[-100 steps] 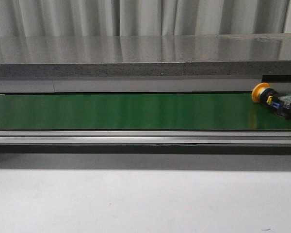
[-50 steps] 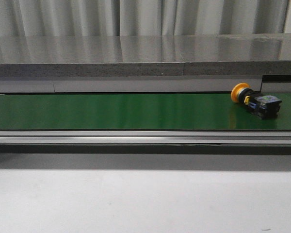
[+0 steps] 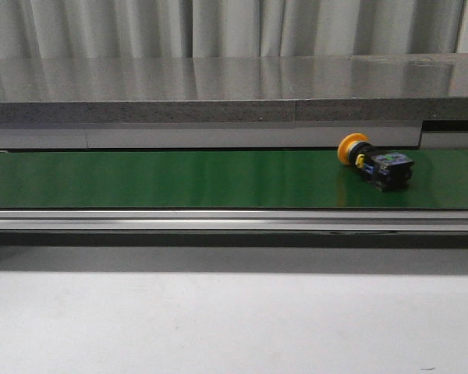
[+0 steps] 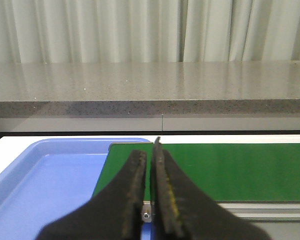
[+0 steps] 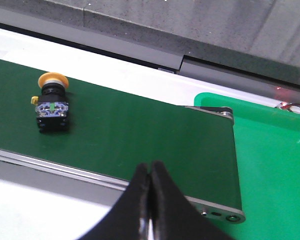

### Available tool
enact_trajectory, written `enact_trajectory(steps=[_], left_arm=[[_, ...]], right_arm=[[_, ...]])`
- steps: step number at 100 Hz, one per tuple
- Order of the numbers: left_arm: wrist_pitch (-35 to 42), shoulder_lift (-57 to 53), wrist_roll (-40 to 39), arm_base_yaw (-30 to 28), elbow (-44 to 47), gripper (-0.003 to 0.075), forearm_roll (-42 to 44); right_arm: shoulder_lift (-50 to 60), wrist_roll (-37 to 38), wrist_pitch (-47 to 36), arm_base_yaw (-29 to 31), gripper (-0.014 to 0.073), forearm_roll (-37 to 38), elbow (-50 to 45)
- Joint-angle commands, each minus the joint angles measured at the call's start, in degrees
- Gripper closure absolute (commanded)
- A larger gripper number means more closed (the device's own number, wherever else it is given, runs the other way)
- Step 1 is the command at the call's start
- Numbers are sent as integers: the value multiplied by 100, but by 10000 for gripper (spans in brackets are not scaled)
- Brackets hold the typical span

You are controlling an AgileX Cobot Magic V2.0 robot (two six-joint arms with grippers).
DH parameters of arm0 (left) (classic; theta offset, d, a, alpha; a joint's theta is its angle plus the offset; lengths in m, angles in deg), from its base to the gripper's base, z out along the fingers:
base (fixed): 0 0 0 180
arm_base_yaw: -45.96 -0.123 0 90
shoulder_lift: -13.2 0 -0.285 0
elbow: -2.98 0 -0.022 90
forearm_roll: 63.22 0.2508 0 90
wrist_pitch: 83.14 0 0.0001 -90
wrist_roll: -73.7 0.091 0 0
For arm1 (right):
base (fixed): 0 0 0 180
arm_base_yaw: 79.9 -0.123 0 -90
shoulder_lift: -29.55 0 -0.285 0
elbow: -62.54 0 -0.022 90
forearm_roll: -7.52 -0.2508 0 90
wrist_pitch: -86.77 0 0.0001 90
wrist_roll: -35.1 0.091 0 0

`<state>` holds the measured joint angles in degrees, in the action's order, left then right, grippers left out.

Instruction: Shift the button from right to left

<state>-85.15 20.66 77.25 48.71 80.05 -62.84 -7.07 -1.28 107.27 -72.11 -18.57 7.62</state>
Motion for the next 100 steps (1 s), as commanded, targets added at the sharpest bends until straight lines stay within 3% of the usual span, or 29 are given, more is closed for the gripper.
enact_trajectory(steps=[1, 27, 47, 100], left_arm=[[412, -203, -53, -10, 232, 715, -38], [395, -192, -53, -10, 94, 715, -38], [21, 150, -53, -10, -632, 715, -38], [-3012, 3624, -53, -10, -3993, 715, -265]], right_arm=[[-2, -4, -379, 1, 662, -107, 162], [-2, -4, -379, 1, 662, -107, 162], [-2, -4, -379, 1, 662, -107, 162], [-2, -4, -379, 1, 662, -107, 162]])
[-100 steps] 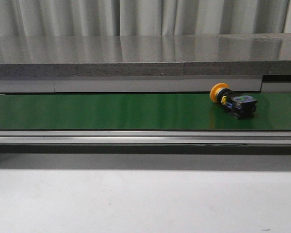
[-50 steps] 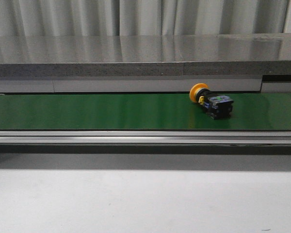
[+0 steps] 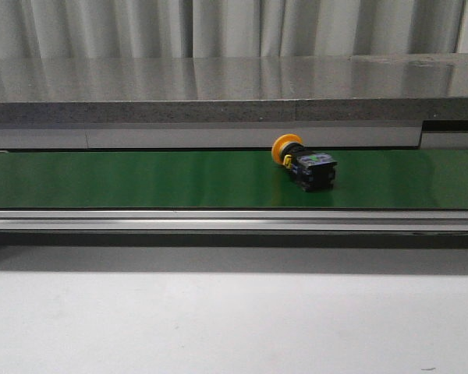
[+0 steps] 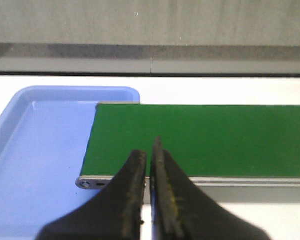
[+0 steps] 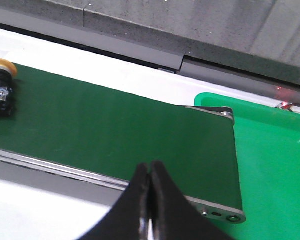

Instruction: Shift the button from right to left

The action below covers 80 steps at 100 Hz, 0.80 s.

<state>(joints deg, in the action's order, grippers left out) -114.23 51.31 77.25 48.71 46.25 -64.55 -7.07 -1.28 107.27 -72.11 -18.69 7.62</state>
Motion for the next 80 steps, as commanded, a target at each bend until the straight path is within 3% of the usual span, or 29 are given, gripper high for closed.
enact_trajectory(steps=[1, 23, 49, 56, 65, 80], left_arm=[[-133, 660, -53, -10, -651, 715, -94], [-494, 1951, -53, -10, -1407, 715, -94], [-458, 2675, -53, -10, -1475, 713, -103], [-445, 2715, -53, -10, -1475, 681, -121], [-409, 2715, -53, -10, -1475, 533, -131], [-398, 2715, -53, -10, -1475, 116, -131]], right_arm=[[-2, -4, -379, 1, 662, -94, 162], [-2, -4, -379, 1, 662, -94, 162], [-2, -4, -379, 1, 662, -94, 162], [-2, -4, -379, 1, 662, -94, 162], [-2, -4, -379, 1, 662, -94, 162], [-2, -4, -379, 1, 662, -94, 162]])
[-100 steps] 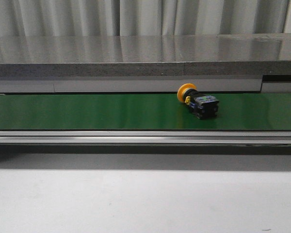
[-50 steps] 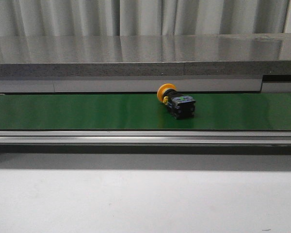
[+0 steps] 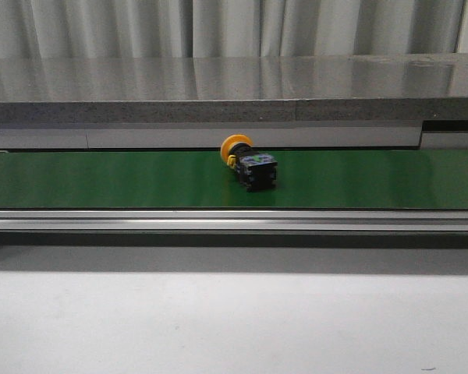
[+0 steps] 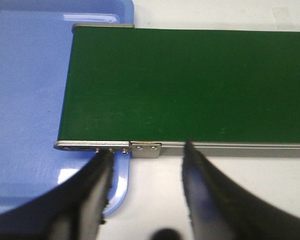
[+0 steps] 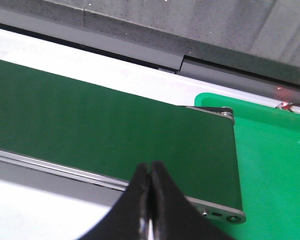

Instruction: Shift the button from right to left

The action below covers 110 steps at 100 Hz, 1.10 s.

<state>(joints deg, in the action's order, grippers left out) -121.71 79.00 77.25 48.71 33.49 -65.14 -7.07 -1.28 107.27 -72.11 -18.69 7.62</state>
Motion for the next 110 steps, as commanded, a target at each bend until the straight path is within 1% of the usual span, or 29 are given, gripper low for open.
enact_trajectory(steps=[1, 2, 7, 11, 25, 33, 49, 67, 79, 88, 110], left_arm=[[361, -55, -53, -10, -200, 101, -72], [361, -55, -53, -10, -200, 76, -72], [361, -55, -53, -10, -200, 16, -72], [393, -55, -53, -10, -200, 1, -88], [484, -42, -30, -10, -209, 32, -464], [484, 46, 37, 90, -262, 50, -638], [508, 441, 26, 562, -598, 55, -811], [740, 1077, -191, 1086, -1035, 55, -847], [830, 1555, -206, 1343, -1303, 55, -943], [925, 1909, -355, 1533, -1495, 55, -943], [1107, 2637, -527, 1832, -1871, 55, -943]], right_arm=[[-2, -4, -379, 1, 662, -94, 162], [-2, -4, -379, 1, 662, -94, 162], [-2, -4, -379, 1, 662, -94, 162], [-2, -4, -379, 1, 662, -94, 162], [-2, -4, -379, 1, 662, -94, 162], [-2, -4, -379, 1, 662, -94, 162], [-2, -4, -379, 1, 662, -94, 162], [-2, -4, -379, 1, 662, -94, 162], [-2, -4, -379, 1, 662, -94, 162], [-2, -4, -379, 1, 662, -94, 162], [-2, -4, -379, 1, 662, -94, 162]])
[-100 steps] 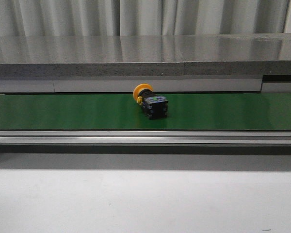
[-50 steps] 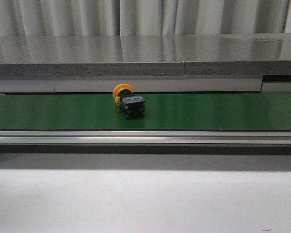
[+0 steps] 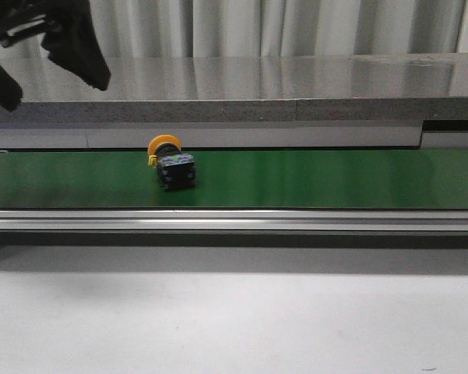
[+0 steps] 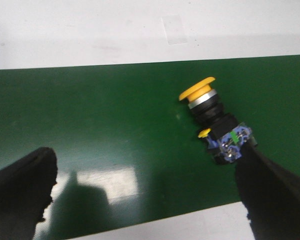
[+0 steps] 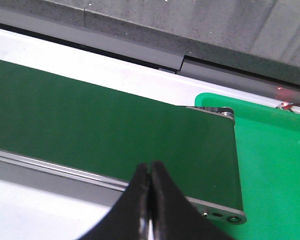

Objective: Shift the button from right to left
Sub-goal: 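Lower the left gripper onto the push-button on the belt and grasp it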

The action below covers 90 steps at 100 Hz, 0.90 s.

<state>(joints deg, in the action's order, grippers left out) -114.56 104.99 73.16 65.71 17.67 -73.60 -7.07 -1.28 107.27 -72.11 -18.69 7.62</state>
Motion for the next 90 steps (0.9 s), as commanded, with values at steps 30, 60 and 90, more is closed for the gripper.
enact_trajectory(steps=[30, 60, 90], left_arm=[[490, 588, -230, 244, -514, 55, -97], [576, 871, -234, 244, -514, 55, -87], [628, 946, -234, 244, -514, 67, 92]], right_arm=[[-2, -4, -379, 1, 662, -94, 162], [-2, -4, -379, 1, 662, -94, 162], [-2, -4, -379, 1, 662, -94, 162]])
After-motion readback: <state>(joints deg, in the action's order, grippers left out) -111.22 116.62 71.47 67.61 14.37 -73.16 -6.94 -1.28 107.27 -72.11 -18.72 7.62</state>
